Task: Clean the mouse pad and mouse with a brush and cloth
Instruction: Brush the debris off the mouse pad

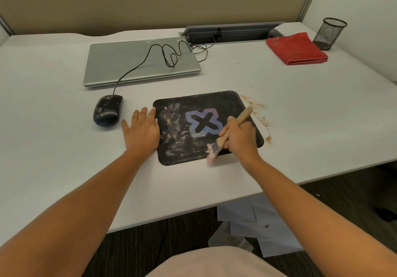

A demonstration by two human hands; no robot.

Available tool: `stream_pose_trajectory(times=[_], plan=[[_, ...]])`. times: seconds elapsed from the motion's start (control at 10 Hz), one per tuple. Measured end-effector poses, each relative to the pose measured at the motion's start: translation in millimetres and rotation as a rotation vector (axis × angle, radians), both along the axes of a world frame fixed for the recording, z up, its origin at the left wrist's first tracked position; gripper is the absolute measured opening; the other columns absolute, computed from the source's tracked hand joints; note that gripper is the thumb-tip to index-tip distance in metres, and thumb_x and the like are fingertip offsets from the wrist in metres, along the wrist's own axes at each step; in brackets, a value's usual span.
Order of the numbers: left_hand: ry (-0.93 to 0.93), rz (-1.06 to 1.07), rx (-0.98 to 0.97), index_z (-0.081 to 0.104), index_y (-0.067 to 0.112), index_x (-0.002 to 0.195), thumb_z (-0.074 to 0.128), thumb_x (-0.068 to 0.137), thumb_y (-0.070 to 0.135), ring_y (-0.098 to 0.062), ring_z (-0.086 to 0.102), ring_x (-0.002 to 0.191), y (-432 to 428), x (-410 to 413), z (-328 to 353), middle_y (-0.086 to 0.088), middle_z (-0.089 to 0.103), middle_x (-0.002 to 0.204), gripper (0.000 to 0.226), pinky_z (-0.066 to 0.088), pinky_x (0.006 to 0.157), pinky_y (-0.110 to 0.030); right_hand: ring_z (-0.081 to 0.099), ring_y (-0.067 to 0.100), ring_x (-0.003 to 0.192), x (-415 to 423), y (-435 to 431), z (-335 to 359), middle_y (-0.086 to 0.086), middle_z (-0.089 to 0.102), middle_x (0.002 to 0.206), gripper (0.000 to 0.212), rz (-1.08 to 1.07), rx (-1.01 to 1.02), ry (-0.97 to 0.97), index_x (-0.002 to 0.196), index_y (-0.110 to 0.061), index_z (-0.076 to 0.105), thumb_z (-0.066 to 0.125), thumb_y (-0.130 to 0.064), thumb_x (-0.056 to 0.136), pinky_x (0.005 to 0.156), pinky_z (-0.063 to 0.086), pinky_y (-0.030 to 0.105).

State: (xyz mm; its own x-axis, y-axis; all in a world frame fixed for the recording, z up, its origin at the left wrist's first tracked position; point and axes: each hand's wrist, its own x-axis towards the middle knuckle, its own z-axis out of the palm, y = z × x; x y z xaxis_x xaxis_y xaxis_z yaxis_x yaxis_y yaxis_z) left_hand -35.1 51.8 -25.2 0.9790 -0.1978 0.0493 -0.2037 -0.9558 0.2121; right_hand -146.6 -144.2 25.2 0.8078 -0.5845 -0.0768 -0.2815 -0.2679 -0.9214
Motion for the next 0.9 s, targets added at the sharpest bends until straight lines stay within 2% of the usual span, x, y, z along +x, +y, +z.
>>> stream_pose_trajectory(times=[0.1,0.2,0.3,0.4,0.5,0.6,0.7,0.8,0.9], plan=[[-0.001,0.003,0.004,0.017,0.023,0.147,0.017,0.101,0.033,-0.023,0.009,0.144,0.1,0.1,0.3,-0.004,0.016,0.156,0.048,0.006,0.115,-0.052,0.050,0.001,0.033,5.4,7.2,-0.8,-0.002,0.052,0.053,0.043,0.063,0.087,0.036,0.063,-0.013,0.056,0.036,-0.030,0.098,0.039,0.039,0.010],[-0.004,0.000,-0.004,0.018,0.023,0.147,0.018,0.101,0.033,-0.023,0.009,0.144,-0.1,0.2,0.9,-0.004,0.016,0.156,0.048,0.005,0.115,-0.052,0.043,0.001,0.026,11.8,-24.3,12.5,-0.005,0.051,0.039,0.044,-0.117,0.154,-0.029,0.060,-0.011,0.057,0.037,-0.026,0.096,0.031,0.034,0.011],[-0.008,0.000,-0.016,0.019,0.023,0.147,0.018,0.100,0.032,-0.023,0.009,0.144,0.5,0.0,0.8,-0.004,0.018,0.155,0.047,0.006,0.115,-0.053,0.049,0.007,0.034,13.0,-68.4,26.5,-0.005,0.052,0.036,0.046,-0.319,0.036,-0.133,0.054,-0.010,0.058,0.036,-0.023,0.093,0.045,0.046,0.023],[-0.009,0.000,-0.014,0.018,0.023,0.147,0.018,0.100,0.032,-0.023,0.009,0.144,0.9,-0.4,0.4,-0.004,0.017,0.155,0.047,0.006,0.115,-0.053,0.060,0.023,0.057,13.0,-85.3,21.8,0.005,0.060,0.059,0.047,-0.352,-0.152,-0.105,0.058,-0.010,0.059,0.034,-0.025,0.094,0.072,0.055,0.044],[-0.006,0.004,-0.017,0.019,0.023,0.147,0.018,0.100,0.032,-0.023,0.009,0.144,0.5,0.2,0.2,-0.004,0.017,0.155,0.047,0.005,0.115,-0.053,0.062,0.030,0.064,13.8,-68.1,8.8,0.007,0.060,0.059,0.050,-0.259,-0.138,-0.089,0.051,-0.015,0.055,0.035,-0.026,0.096,0.075,0.054,0.043],[-0.010,0.009,-0.001,0.019,0.023,0.147,0.018,0.100,0.032,-0.023,0.010,0.144,-0.8,0.0,0.5,-0.004,0.017,0.155,0.047,0.006,0.114,-0.053,0.057,0.018,0.052,18.8,-37.8,1.3,0.001,0.056,0.055,0.051,-0.158,-0.077,-0.097,0.052,-0.018,0.054,0.035,-0.029,0.098,0.059,0.052,0.031],[-0.011,0.012,0.003,0.019,0.023,0.147,0.018,0.100,0.032,-0.023,0.010,0.144,-0.3,0.2,0.7,-0.004,0.017,0.155,0.047,0.007,0.114,-0.053,0.051,0.005,0.042,21.9,-10.0,0.8,-0.003,0.052,0.051,0.046,-0.030,-0.054,-0.065,0.057,-0.017,0.051,0.036,-0.031,0.099,0.046,0.043,0.013],[-0.012,0.013,0.006,0.019,0.023,0.146,0.018,0.100,0.032,-0.023,0.010,0.144,0.1,-0.1,0.7,-0.004,0.018,0.155,0.047,0.007,0.114,-0.053,0.049,0.001,0.032,22.0,15.3,-2.1,-0.008,0.051,0.043,0.042,0.168,0.089,-0.044,0.067,-0.009,0.056,0.038,-0.029,0.099,0.038,0.040,0.009],[-0.004,0.013,0.003,0.018,0.023,0.146,0.017,0.100,0.033,-0.023,0.009,0.144,-0.7,-0.7,1.6,-0.003,0.017,0.155,0.047,0.006,0.115,-0.052,0.047,0.004,0.029,27.1,22.2,2.2,-0.006,0.055,0.040,0.031,0.310,0.173,0.056,0.095,-0.003,0.057,0.038,-0.028,0.098,0.033,0.037,0.012]])
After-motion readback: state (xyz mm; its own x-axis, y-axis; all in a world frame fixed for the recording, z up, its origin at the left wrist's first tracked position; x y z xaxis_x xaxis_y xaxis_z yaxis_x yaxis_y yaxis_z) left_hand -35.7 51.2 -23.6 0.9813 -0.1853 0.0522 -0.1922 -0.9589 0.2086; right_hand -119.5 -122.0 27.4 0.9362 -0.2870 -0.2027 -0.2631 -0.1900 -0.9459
